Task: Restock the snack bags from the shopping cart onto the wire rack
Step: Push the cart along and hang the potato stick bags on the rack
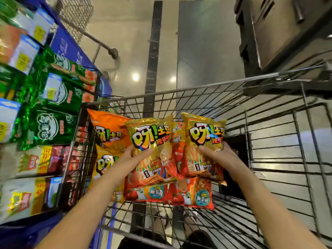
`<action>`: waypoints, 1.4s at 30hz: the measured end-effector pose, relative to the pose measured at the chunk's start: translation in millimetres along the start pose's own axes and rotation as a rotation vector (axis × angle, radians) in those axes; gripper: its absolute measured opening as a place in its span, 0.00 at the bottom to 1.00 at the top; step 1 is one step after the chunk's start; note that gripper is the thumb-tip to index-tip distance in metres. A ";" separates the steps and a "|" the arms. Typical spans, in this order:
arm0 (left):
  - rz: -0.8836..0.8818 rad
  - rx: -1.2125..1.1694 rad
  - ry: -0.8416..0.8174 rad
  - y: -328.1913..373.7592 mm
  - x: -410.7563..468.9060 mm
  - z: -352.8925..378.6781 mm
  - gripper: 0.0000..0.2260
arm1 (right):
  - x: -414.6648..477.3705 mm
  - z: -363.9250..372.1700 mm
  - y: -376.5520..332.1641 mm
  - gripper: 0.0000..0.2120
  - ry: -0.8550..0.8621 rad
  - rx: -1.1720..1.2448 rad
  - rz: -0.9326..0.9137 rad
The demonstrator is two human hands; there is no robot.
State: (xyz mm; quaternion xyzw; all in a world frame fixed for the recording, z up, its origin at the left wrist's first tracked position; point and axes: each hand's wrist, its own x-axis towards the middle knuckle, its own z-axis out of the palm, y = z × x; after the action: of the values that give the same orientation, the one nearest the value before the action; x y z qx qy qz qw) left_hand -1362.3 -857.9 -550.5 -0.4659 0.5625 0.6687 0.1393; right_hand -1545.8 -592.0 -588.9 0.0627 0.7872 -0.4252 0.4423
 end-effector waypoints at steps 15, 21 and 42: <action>0.228 -0.025 -0.003 57.8 -124.9 -33.2 0.53 | -165.0 -19.9 -73.6 0.35 -0.039 0.187 -0.318; 0.317 -0.100 -0.014 43.3 -148.0 -41.4 0.54 | -183.5 -11.0 -85.9 0.26 -0.094 0.193 -0.353; 0.327 -0.761 0.467 -150.0 -320.9 61.0 0.37 | -188.0 28.9 -68.2 0.50 -0.721 -0.248 -0.439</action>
State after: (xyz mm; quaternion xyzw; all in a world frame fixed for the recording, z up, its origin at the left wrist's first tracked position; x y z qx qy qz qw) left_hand -1115.0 -646.4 -397.7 -0.5270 0.3597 0.7178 -0.2787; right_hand -1446.5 -603.8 -413.2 -0.3119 0.6224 -0.4059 0.5921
